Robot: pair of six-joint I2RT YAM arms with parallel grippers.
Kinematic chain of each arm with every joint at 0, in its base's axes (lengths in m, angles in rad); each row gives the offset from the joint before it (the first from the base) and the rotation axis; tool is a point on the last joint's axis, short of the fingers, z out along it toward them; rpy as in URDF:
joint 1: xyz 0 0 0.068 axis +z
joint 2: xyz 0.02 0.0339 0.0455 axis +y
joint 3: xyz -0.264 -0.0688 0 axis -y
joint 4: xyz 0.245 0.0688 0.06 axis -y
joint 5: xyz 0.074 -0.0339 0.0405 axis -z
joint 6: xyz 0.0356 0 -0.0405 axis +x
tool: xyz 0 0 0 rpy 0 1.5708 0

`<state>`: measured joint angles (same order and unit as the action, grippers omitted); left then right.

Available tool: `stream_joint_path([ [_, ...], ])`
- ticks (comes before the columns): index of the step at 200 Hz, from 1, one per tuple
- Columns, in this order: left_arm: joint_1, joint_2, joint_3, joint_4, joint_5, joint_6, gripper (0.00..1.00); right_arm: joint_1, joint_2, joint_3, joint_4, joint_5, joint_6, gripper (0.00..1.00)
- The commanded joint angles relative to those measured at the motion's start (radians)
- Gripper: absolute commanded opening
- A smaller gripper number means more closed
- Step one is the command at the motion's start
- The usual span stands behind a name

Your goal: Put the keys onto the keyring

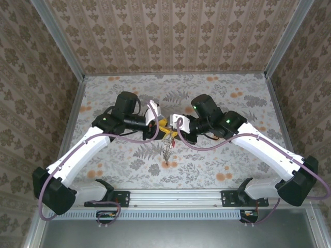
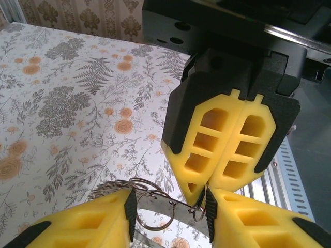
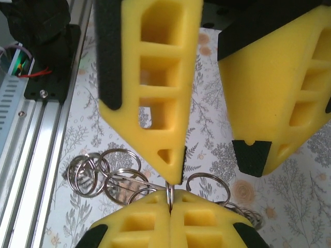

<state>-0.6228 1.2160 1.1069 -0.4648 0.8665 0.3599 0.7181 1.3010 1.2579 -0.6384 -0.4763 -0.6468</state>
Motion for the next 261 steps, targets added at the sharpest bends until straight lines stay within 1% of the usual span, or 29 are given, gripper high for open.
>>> stream_joint_path([
  [1, -0.006, -0.002, 0.005, 0.011, -0.004, 0.004, 0.40, 0.006, 0.003, 0.046, -0.027, 0.011, -0.034, 0.00],
  [41, -0.007, 0.000, -0.002, -0.001, 0.051, 0.044, 0.41, 0.007, 0.001, 0.046, -0.006, 0.012, -0.022, 0.00],
  [65, -0.015, 0.006, -0.005, -0.018, 0.091, 0.098, 0.41, 0.007, -0.002, 0.035, 0.019, 0.007, -0.006, 0.00],
  [77, -0.018, 0.004, -0.012, -0.016, 0.093, 0.109, 0.38, 0.007, -0.006, 0.024, 0.039, 0.001, 0.004, 0.00],
  [92, -0.019, 0.005, -0.010, -0.015, 0.099, 0.112, 0.29, 0.007, -0.011, 0.012, 0.064, -0.012, 0.020, 0.00],
  [122, -0.027, 0.005, -0.018, -0.007, 0.090, 0.130, 0.29, 0.006, -0.030, 0.006, 0.086, -0.026, 0.044, 0.00],
  [126, -0.028, 0.006, -0.018, -0.006, 0.088, 0.131, 0.28, 0.007, -0.032, 0.006, 0.086, -0.026, 0.044, 0.00],
  [153, -0.030, 0.005, -0.022, -0.021, 0.060, 0.146, 0.08, 0.007, -0.036, 0.010, 0.074, -0.025, 0.049, 0.00],
  [168, -0.038, 0.002, -0.019, -0.029, 0.042, 0.159, 0.04, 0.007, -0.036, 0.008, 0.080, -0.027, 0.055, 0.00],
  [189, -0.053, -0.004, -0.020, -0.046, 0.022, 0.199, 0.04, 0.007, -0.055, -0.024, 0.158, -0.040, 0.093, 0.00],
  [202, -0.061, -0.008, -0.023, -0.051, 0.014, 0.211, 0.06, 0.007, -0.059, -0.029, 0.169, -0.047, 0.104, 0.00],
  [209, -0.064, -0.009, -0.024, -0.056, 0.010, 0.216, 0.11, 0.007, -0.059, -0.029, 0.167, -0.047, 0.105, 0.00],
  [216, -0.065, -0.010, -0.026, -0.057, 0.006, 0.217, 0.18, 0.007, -0.059, -0.029, 0.165, -0.047, 0.103, 0.00],
  [223, -0.065, -0.013, -0.028, -0.055, 0.003, 0.215, 0.21, 0.007, -0.060, -0.030, 0.163, -0.047, 0.103, 0.00],
  [252, -0.066, -0.023, -0.033, -0.053, -0.006, 0.214, 0.20, 0.007, -0.059, -0.032, 0.157, -0.048, 0.105, 0.00],
  [261, -0.066, -0.026, -0.033, -0.058, -0.010, 0.218, 0.15, 0.007, -0.056, -0.032, 0.157, -0.048, 0.105, 0.00],
])
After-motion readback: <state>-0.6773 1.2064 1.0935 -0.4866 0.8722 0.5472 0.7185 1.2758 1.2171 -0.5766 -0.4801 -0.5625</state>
